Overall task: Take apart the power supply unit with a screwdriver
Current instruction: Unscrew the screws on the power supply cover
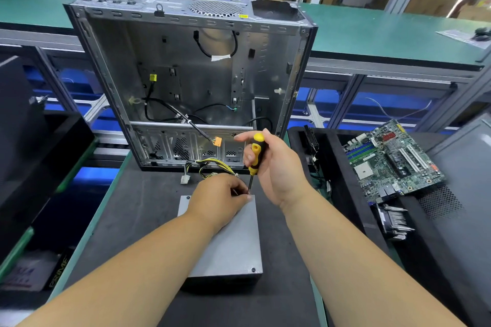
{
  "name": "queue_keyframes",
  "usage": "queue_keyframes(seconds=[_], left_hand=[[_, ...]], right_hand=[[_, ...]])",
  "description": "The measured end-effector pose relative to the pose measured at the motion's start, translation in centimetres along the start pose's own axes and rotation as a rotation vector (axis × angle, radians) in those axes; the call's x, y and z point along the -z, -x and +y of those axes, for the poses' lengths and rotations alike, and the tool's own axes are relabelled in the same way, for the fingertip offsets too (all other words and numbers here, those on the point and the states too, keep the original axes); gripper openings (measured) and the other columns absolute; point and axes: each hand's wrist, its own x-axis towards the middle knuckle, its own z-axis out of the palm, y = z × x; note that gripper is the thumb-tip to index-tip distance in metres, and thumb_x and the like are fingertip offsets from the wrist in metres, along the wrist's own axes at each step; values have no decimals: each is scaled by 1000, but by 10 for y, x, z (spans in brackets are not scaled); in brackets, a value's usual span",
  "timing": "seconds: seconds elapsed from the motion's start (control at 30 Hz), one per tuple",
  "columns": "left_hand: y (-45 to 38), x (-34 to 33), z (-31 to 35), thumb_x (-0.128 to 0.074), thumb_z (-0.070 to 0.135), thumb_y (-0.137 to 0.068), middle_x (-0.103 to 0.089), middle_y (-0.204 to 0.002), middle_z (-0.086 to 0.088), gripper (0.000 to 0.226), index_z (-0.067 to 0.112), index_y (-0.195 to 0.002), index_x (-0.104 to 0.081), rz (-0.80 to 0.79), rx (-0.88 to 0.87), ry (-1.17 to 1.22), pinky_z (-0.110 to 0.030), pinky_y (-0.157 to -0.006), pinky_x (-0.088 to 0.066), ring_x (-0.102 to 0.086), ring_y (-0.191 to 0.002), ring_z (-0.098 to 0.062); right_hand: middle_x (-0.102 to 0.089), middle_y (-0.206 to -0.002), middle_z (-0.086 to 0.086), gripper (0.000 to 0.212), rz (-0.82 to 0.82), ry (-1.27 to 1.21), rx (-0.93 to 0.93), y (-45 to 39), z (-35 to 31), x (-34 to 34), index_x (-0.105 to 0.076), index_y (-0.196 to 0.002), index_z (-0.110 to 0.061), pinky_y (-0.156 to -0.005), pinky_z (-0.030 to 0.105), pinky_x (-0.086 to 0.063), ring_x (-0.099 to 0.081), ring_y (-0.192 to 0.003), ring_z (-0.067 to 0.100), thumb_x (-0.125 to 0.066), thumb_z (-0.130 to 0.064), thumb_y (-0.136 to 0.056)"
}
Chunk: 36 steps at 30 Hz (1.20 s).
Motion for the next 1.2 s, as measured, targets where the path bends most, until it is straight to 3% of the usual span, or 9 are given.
queue_keyframes(seconds=[0.23, 0.4, 0.47, 0.6, 0.73, 0.8, 0.9, 1.07, 1.2], left_hand=[[-2, -3, 10, -72, 23, -86, -59, -86, 10, 16, 32, -79, -60, 30, -91, 63, -23, -71, -42, -55, -81, -8], [-5, -9, 22, -70, 15, -87, -61, -81, 8, 19, 28, -76, -61, 14, -50, 253, -14, -66, -41, -54, -72, -6], [-5, -15, 31, -67, 14, -89, -60, -79, 8, 17, 26, -79, -61, 9, -19, 320, -10, -63, -41, -52, -69, -3], [-2, -32, 59, -62, 8, -92, -59, -77, 9, 22, 28, -82, -59, -97, -40, 391, -9, -63, -42, -55, -69, -7], [4, -63, 87, -63, 15, -92, -63, -76, 10, 19, 30, -81, -62, -282, -89, 248, -7, -58, -41, -57, -70, -6], [9, -80, 97, -64, 22, -93, -61, -73, 11, 17, 31, -79, -61, -328, -109, 182, -9, -54, -38, -52, -64, 0], [16, -103, 107, -62, 34, -93, -59, -71, 9, 19, 30, -75, -59, -370, -131, 103, -14, -53, -36, -49, -62, -4], [24, -130, 119, -61, 42, -93, -65, -74, 3, 26, 23, -75, -62, -428, -89, 36, -21, -52, -37, -50, -60, -8], [29, -143, 127, -69, 29, -89, -58, -69, 10, 14, 27, -76, -63, -457, -90, 167, -8, -52, -38, -49, -60, -3]], right_hand=[[-44, -67, 3, 41, 47, -137, 100, 4, -16, 13, -68, -98, -6, -67, 24, -39, -43, -63, 13, -45, -40, -96], [-58, -76, -2, 18, 145, -85, 176, 9, -35, 43, -75, -91, -18, -72, 28, -39, -54, -70, 11, -58, -20, -84], [-65, -85, -6, 17, 207, 73, 209, 16, -43, 57, -77, -90, -25, -79, 28, -44, -58, -78, 8, -61, -26, -86], [-58, -99, 2, 24, 353, 565, 235, 34, -54, 87, -72, -94, -29, -66, 16, -49, -54, -75, 7, -59, -46, -85], [-61, -102, 9, 14, 406, 666, 193, 58, -59, 113, -69, -95, -27, -83, 37, -52, -55, -81, 12, -61, -39, -92], [-64, -97, 6, 10, 443, 652, 205, 70, -60, 125, -68, -95, -24, -74, 26, -50, -55, -77, 8, -61, -31, -96], [-58, -71, -14, 12, 496, 578, 207, 84, -58, 142, -68, -96, -17, -61, 14, -46, -52, -64, 2, -60, -26, -97], [-55, -66, -15, 15, 553, 530, 188, 103, -55, 165, -66, -94, -17, -58, 13, -46, -54, -59, 3, -60, -31, -96], [-57, -70, -11, 17, 572, 512, 173, 109, -53, 175, -66, -90, -23, -68, 26, -50, -58, -68, 9, -60, -40, -90]])
